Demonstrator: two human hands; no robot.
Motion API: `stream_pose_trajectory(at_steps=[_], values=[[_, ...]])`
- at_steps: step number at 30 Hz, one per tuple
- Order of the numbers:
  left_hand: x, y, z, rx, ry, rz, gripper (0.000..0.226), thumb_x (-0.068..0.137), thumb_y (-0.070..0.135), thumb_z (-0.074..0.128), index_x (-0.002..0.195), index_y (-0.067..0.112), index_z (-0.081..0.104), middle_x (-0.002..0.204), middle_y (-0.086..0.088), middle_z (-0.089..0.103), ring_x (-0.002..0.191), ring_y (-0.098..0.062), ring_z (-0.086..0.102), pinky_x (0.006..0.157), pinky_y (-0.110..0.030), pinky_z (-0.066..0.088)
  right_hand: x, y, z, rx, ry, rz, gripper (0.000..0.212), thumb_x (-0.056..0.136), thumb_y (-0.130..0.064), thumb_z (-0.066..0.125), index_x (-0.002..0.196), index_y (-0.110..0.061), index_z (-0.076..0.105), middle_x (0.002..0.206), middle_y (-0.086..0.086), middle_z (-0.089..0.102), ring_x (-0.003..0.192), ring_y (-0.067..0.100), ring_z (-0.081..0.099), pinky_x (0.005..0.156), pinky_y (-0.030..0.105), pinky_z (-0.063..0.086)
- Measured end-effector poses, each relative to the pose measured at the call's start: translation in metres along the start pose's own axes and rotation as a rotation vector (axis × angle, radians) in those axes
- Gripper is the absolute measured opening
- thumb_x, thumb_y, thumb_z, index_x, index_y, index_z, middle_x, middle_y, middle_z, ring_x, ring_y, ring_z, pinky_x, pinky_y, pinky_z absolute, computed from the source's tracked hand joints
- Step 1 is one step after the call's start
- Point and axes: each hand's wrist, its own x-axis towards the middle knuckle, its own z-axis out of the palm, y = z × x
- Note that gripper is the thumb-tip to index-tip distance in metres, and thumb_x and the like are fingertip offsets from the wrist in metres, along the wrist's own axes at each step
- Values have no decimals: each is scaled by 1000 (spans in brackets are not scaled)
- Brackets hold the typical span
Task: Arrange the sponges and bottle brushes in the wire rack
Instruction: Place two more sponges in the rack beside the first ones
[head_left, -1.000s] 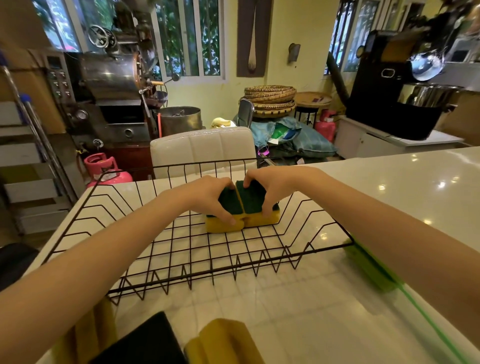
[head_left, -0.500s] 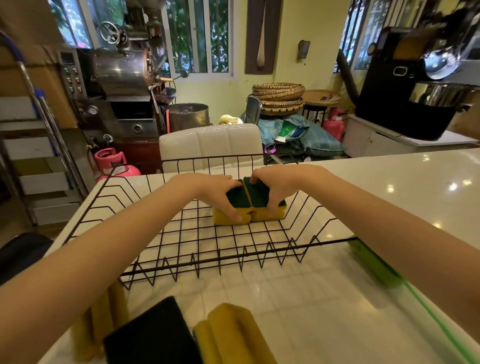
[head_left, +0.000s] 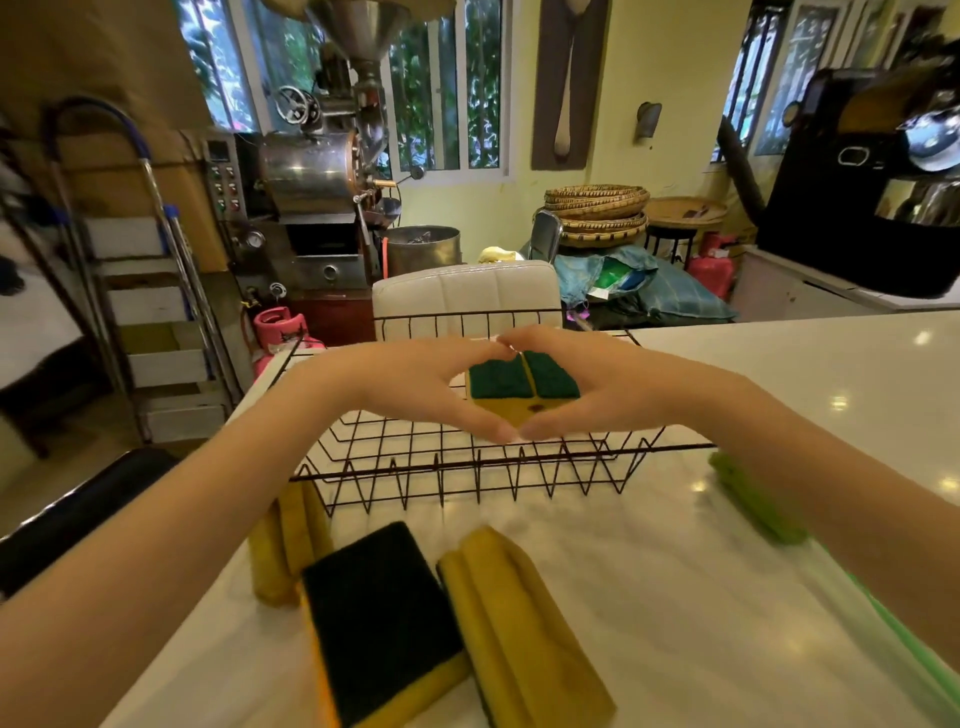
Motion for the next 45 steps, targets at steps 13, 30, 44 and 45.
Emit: stream_pose_trajectory(at_steps=[13, 30, 44, 45], values=[[-110, 15, 94, -142, 269, -13, 95, 56, 72, 61, 126, 60, -1, 133, 48, 2, 121, 27, 1, 98, -11, 14, -69, -48, 49, 255, -40, -157, 75, 66, -60, 57, 132, -45, 25, 142, -25, 31, 125, -9, 30, 105, 27, 33], [-116, 2, 131, 7, 333, -237, 86, 55, 67, 62, 129, 38, 28, 147, 13, 16, 127, -3, 16, 99, -19, 24, -74, -64, 58, -113, -270, -145, 88, 55, -60, 72, 128, -44, 26, 131, -20, 31, 121, 3, 25, 103, 34, 36], [-120, 1, 141, -7, 427, -185, 81, 61, 70, 55, 130, 39, 28, 145, 13, 22, 118, 5, 16, 100, -22, 26, -66, -17, 49, 311, -265, -7, 95, 51, -42, 81, 128, -46, 27, 138, -15, 35, 127, 7, 37, 103, 28, 37], [-120, 1, 141, -11, 418, -186, 81, 60, 70, 54, 130, 40, 28, 145, 14, 21, 119, 5, 15, 100, -21, 25, -66, -15, 48, 277, -304, 10, 96, 55, -37, 82, 130, -45, 22, 141, -14, 32, 128, 8, 34, 105, 30, 34]])
